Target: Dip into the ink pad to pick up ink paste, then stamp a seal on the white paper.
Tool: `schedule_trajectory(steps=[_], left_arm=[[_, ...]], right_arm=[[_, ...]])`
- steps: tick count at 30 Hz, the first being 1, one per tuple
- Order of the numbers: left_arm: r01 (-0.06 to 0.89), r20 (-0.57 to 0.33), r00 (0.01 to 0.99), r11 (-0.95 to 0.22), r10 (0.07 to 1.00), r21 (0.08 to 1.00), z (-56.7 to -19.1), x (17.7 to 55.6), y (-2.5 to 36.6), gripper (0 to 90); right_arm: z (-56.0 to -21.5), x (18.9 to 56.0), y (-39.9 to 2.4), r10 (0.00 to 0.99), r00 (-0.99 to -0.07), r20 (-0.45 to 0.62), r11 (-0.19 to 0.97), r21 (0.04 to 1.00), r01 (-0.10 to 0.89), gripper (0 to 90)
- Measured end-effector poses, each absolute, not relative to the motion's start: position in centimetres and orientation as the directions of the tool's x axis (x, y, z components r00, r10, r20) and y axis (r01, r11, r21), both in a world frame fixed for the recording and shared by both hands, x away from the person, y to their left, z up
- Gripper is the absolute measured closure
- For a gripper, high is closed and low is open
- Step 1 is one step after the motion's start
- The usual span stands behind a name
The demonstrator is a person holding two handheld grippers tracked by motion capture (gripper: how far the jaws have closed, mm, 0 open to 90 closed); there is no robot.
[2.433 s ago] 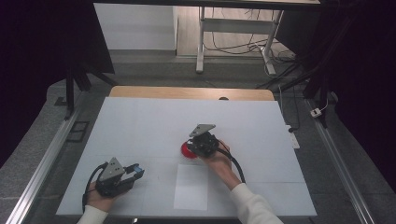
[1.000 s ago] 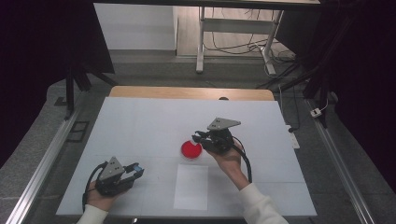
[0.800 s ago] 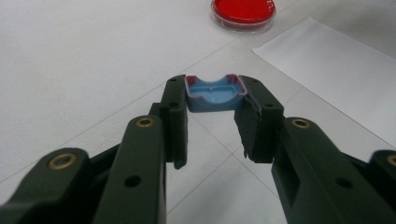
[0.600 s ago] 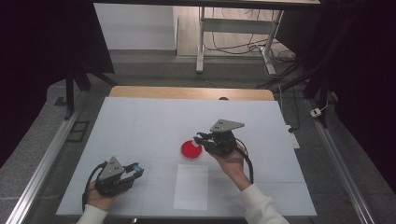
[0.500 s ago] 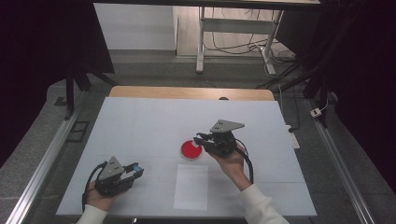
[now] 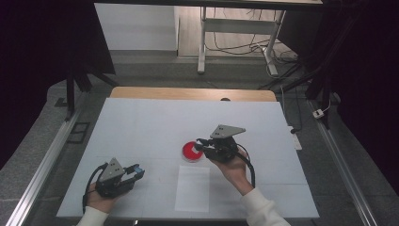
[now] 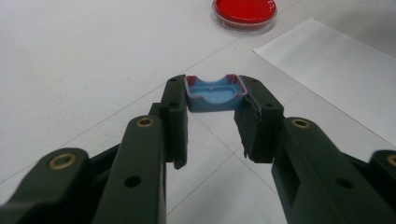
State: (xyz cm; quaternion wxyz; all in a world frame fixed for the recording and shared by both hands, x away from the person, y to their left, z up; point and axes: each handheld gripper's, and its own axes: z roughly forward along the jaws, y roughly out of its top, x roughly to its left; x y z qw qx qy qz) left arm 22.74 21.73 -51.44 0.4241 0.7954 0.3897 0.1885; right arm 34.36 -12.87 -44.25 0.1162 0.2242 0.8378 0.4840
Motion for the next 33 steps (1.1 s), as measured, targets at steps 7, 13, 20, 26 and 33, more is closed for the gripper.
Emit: schedule_trajectory(steps=[7,13,20,26,33], left_arm=[[0.458,-0.028,0.624,-0.337,0.781,0.822,-51.4,22.7,21.8,64.9],[0.459,-0.029,0.623,-0.334,0.782,0.823,-51.4,22.8,21.8,65.0],[0.457,-0.027,0.624,-0.337,0.781,0.823,-51.4,22.8,21.7,64.9],[0.457,-0.027,0.623,-0.336,0.782,0.823,-51.4,22.8,21.8,64.9],[0.458,-0.026,0.624,-0.339,0.781,0.822,-51.4,22.8,21.7,64.9]], right_arm=[[-44.2,33.5,-13.0,0.469,-0.883,0.019,0.445,0.858,0.256,75.7],[-44.5,33.0,-12.9,0.452,-0.892,0.011,0.469,0.847,0.248,75.7],[-44.5,32.4,-12.7,0.435,-0.9,0.007,0.484,0.841,0.24,75.6],[-44.7,32.1,-12.4,0.416,-0.909,0.012,0.495,0.836,0.237,75.6],[-45.0,31.7,-11.9,0.39,-0.921,0.004,0.531,0.816,0.229,75.6]])
